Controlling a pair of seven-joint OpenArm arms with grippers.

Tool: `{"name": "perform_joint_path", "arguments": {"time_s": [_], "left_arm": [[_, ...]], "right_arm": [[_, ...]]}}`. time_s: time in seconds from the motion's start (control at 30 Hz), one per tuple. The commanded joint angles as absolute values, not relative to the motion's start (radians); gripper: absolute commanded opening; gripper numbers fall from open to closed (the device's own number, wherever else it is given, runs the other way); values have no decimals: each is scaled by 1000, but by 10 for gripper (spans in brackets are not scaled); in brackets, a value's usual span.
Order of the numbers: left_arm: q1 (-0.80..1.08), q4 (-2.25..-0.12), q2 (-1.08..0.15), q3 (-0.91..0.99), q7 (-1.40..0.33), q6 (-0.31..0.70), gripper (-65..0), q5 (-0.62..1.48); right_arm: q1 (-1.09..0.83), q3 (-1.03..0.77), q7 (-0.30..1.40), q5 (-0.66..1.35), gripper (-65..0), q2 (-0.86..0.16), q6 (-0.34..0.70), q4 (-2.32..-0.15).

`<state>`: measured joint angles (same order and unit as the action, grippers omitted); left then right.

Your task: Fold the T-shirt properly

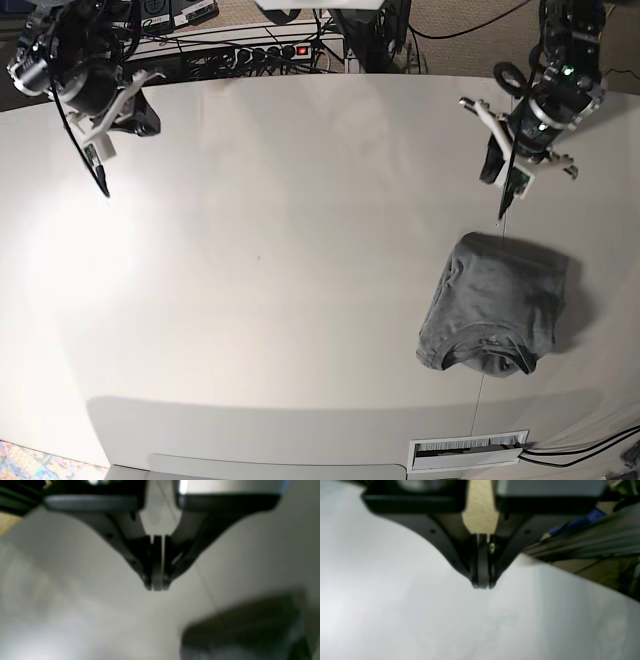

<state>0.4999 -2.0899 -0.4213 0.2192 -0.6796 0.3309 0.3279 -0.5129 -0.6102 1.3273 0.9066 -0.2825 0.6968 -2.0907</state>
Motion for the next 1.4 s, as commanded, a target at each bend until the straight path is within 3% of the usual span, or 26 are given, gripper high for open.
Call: {"name": "perform_joint_path", "arguments": {"time_s": [0.0,0.23,0.43,0.63,0.87,1.07,1.37], "left_arm": [[536,-2119,-432,253,-662,329,-650,360],[809,-2171,-412,447,-665,351,-650,517],[1000,-2172,-330,549,-704,477,-650,631],[1112,-2158,-235,552,-714,540,-650,648],[1115,-1956,-215,509,-670,545,-650,647],[1068,-1686,-219,420,-542,551,-650,567],[850,-1271,-218,285,-379,548,-650,440]], "right_arm": [[-537,-636,1305,923,-650,-296,698,-2116],[-712,-689,1279,923,-650,-294,698,-2120],[-849,-688,1279,923,-650,-264,698,-2120],[-926,-685,1253,888,-650,-225,698,-2058],[-925,-590,1129,798,-650,-232,698,-1777],[-872,-405,945,527,-650,-233,698,-1573],[-612,-125,649,176,-650,-233,698,-1176]]}}
